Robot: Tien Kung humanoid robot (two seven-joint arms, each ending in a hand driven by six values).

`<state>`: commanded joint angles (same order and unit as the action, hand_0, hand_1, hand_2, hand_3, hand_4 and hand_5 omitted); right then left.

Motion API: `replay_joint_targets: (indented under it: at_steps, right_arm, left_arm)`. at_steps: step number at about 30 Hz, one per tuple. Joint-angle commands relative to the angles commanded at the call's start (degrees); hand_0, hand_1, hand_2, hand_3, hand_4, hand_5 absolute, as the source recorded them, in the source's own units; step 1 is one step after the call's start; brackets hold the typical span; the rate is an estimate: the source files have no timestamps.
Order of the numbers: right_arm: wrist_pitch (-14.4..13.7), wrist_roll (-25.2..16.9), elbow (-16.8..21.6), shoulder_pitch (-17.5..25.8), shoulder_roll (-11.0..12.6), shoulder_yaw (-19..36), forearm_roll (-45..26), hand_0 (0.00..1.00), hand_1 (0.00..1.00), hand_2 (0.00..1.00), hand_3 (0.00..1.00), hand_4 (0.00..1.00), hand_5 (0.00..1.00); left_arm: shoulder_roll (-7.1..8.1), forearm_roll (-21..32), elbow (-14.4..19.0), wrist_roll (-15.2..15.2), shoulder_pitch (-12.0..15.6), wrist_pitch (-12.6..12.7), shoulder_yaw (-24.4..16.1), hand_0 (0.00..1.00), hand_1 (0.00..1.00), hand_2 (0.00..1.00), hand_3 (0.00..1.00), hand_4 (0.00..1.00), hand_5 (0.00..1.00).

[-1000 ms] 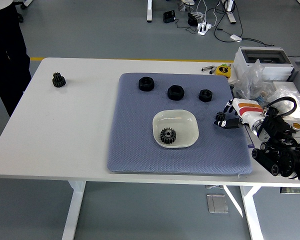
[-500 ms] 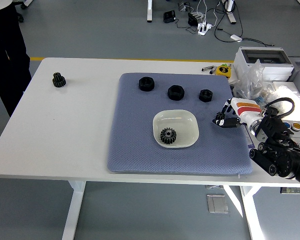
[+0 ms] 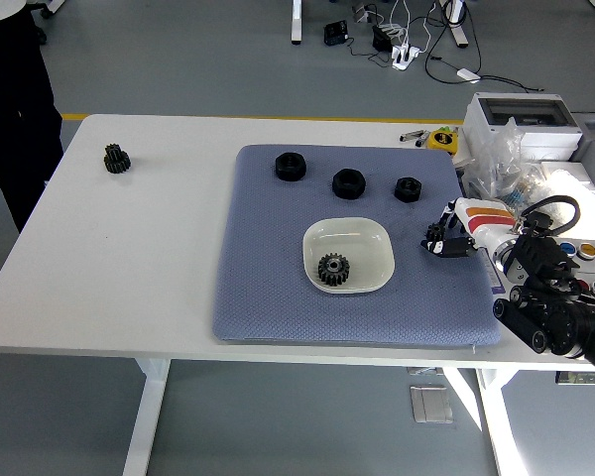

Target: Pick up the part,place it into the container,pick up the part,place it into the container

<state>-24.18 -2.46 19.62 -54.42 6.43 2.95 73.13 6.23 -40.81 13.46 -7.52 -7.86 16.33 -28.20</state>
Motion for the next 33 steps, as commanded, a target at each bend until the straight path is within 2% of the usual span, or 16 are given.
replay_joint_targets:
  at_steps: [13, 26, 33]
  right_arm:
    - [-1.14, 0.09, -0.06, 0.54, 0.28, 1.35, 0.22, 0.255, 0.463, 0.541, 0.515, 0.818, 0.491]
    - [-0.75, 0.58, -0.48, 0.48, 0.81, 3.37, 1.63, 0.251, 0.458, 0.535, 0.511, 0.799, 0.478]
    - [-1.02, 0.16, 0.33, 0.88, 0.24, 2.33, 0.18, 0.258, 0.461, 0.536, 0.512, 0.783, 0.471]
  left_arm:
    - [-0.16, -0.18, 0.07, -0.04, -0.23, -0.09, 0.06, 0.629, 0.641, 0.627, 0.565, 0.63, 0.557]
    - [-0.43, 0.97, 0.18, 0.33, -1.17, 0.1, 1.05, 0.629, 0.644, 0.632, 0.565, 0.63, 0.559]
    - [-0.5, 0.55, 0.18, 0.2, -1.12, 0.04, 0.79, 0.63, 0.644, 0.632, 0.565, 0.63, 0.557]
